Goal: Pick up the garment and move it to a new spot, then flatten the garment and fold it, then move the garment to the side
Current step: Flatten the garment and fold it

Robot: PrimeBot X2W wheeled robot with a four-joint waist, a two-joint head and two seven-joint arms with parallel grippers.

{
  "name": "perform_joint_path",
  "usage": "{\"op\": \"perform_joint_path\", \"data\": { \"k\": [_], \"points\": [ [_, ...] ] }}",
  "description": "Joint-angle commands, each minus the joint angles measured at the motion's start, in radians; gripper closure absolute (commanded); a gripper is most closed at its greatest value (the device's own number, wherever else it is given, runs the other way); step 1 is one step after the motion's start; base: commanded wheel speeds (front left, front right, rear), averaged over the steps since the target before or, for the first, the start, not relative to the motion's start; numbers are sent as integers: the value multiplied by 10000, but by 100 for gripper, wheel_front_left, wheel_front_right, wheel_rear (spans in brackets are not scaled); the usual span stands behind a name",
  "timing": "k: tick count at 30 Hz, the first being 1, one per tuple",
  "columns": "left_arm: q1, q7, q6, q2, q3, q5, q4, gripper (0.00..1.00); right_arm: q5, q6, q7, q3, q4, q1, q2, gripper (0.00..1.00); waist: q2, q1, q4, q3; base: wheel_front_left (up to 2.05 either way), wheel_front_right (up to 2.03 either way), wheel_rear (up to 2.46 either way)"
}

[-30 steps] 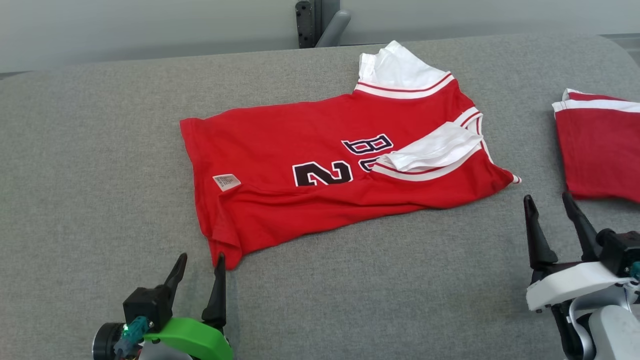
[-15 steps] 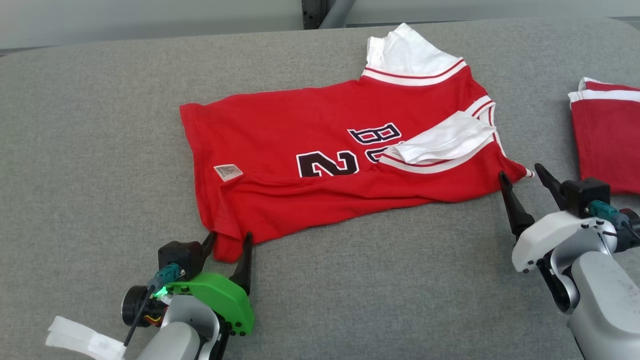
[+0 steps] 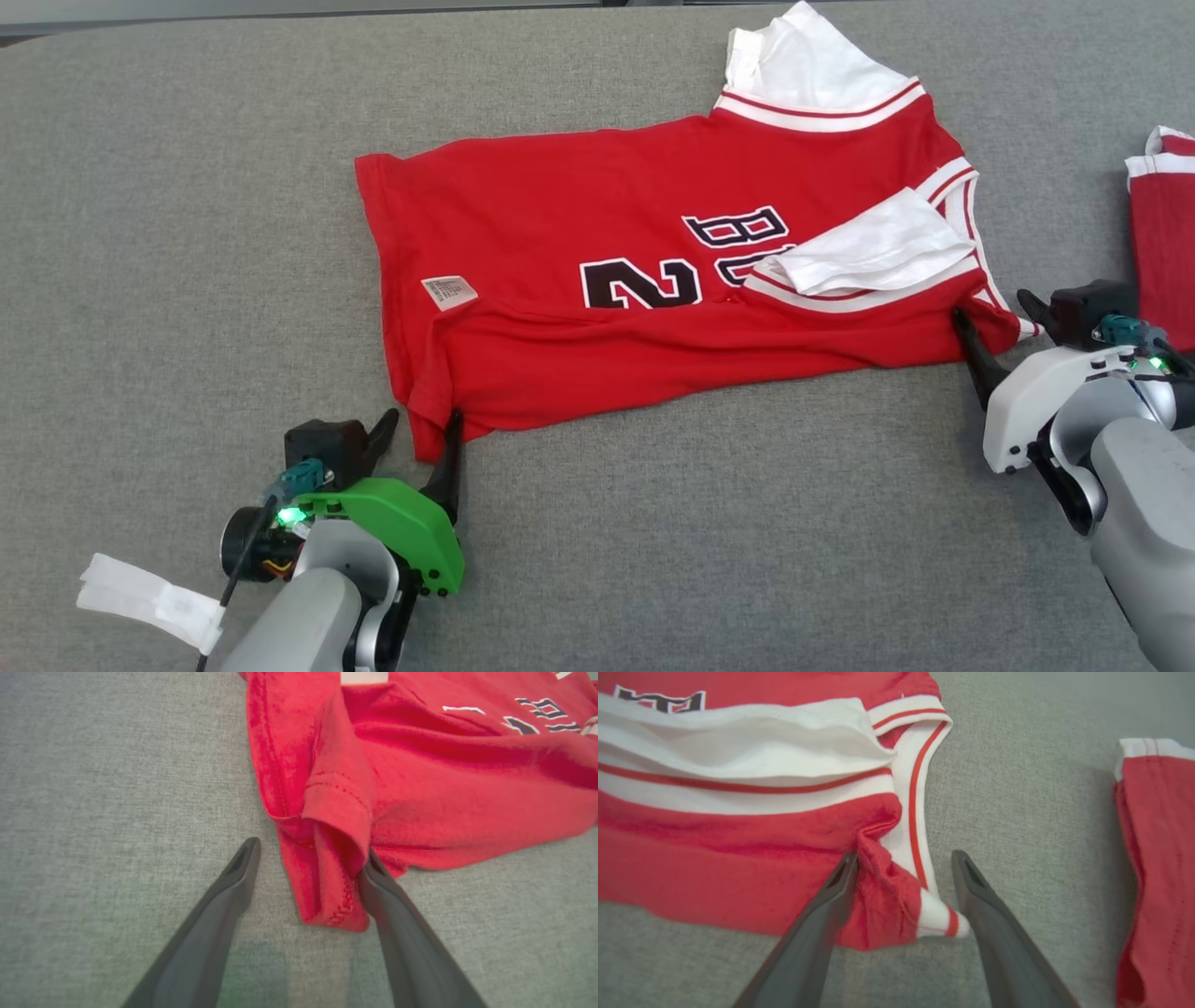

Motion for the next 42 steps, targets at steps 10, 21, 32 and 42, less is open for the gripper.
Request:
{"op": "perform_joint_path", "data": {
  "k": [10, 21, 32, 42],
  "points": [
    [98, 955, -1240, -74, -78, -1121, -37, 100, 2074, -1, 1017, 1693, 143, -259, -376, 100, 33, 0, 114, -136, 0, 0, 0],
    [1017, 1907, -1877, 1163, 134, -1896, -1435, 100, 4302, -10, 1926, 2866, -1397, 305, -2127, 100, 33, 0, -82, -1154, 0, 0, 0],
    [3468, 3345, -1423, 2846, 126, -2675, -5011, 100, 5714, -19, 2994, 2431, -3660, 2096, -3816, 100, 33, 0, -252, -1273, 0, 0, 0],
    [4762, 2999, -832, 2804, -93, -2530, -5554, 0, 5297, -13, 2690, 1414, -3961, 3807, -3266, 0, 33, 0, -280, -1023, 0, 0, 0]
  ]
}}
